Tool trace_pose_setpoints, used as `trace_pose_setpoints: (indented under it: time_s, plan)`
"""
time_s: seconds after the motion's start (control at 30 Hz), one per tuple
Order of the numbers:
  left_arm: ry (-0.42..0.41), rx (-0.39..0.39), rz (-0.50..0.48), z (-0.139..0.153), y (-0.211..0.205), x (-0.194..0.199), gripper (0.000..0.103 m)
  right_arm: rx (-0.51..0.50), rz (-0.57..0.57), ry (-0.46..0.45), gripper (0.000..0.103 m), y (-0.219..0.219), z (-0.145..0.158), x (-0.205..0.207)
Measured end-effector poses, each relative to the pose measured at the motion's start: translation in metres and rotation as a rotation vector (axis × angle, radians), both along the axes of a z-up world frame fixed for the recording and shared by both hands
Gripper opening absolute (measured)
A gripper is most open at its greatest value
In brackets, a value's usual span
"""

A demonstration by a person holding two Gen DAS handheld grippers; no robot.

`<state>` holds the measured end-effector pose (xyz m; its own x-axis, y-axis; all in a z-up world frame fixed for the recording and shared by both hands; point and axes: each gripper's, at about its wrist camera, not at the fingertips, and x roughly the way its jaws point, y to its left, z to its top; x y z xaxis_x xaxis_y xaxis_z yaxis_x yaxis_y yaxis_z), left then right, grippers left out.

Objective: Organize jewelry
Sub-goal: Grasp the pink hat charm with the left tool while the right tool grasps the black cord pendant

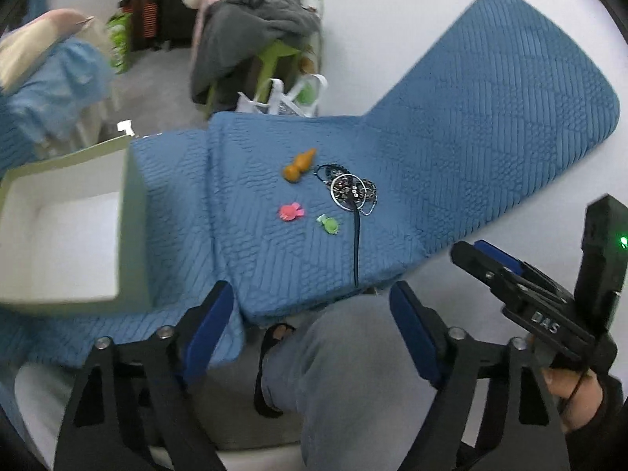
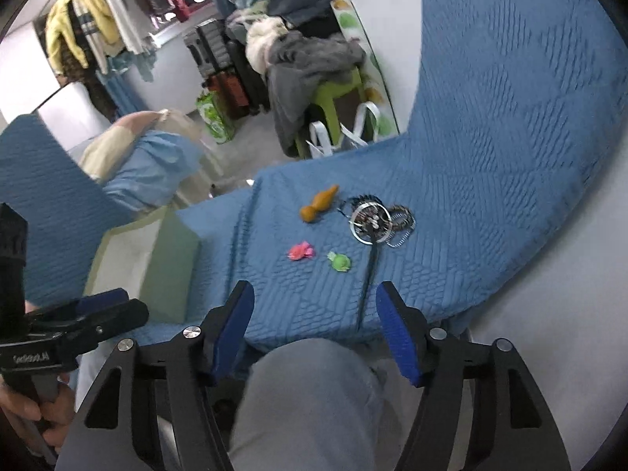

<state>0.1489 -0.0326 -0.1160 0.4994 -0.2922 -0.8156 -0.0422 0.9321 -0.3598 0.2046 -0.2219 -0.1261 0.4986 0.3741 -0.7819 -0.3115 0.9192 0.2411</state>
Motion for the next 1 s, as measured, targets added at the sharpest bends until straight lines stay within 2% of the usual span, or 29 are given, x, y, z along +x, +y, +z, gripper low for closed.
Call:
trace_pose_setpoints:
  time_s: [0.1, 0.2, 0.23, 0.37, 0.57, 0.77, 0.9, 1.0]
  plan:
    - [0.005, 0.0, -0.029, -0.016, -0.005, 0.021, 0.075, -0.043, 0.006, 0.004, 0.063, 0.0, -0.017, 0.015]
    - [0.012, 0.012, -0.044, -0.034, -0.006, 0.044, 0.074, -0.05, 0.033, 0.051, 0.063, 0.0, -0.039, 0.032]
    - [0.014, 0.016, -0.049, -0.04, -0.005, 0.051, 0.074, -0.052, 0.035, 0.068, 0.06, 0.0, -0.047, 0.038]
    - [0.038, 0.01, -0.067, -0.071, -0.007, 0.082, 0.07, -0.039, 0.049, 0.133, 0.037, 0.003, -0.075, 0.065]
    - [0.081, 0.025, -0.118, -0.109, -0.014, 0.116, 0.06, -0.077, 0.051, 0.199, 0.031, 0.01, -0.115, 0.1]
    - [0.097, 0.053, -0.162, -0.137, -0.022, 0.139, 0.057, -0.119, 0.069, 0.26, 0.026, 0.015, -0.148, 0.126]
    - [0.09, 0.115, -0.202, -0.148, -0.03, 0.146, 0.053, -0.161, 0.094, 0.285, 0.021, 0.022, -0.163, 0.132]
    - [0.095, 0.143, -0.203, -0.153, -0.03, 0.15, 0.053, -0.169, 0.079, 0.296, 0.012, 0.02, -0.17, 0.136]
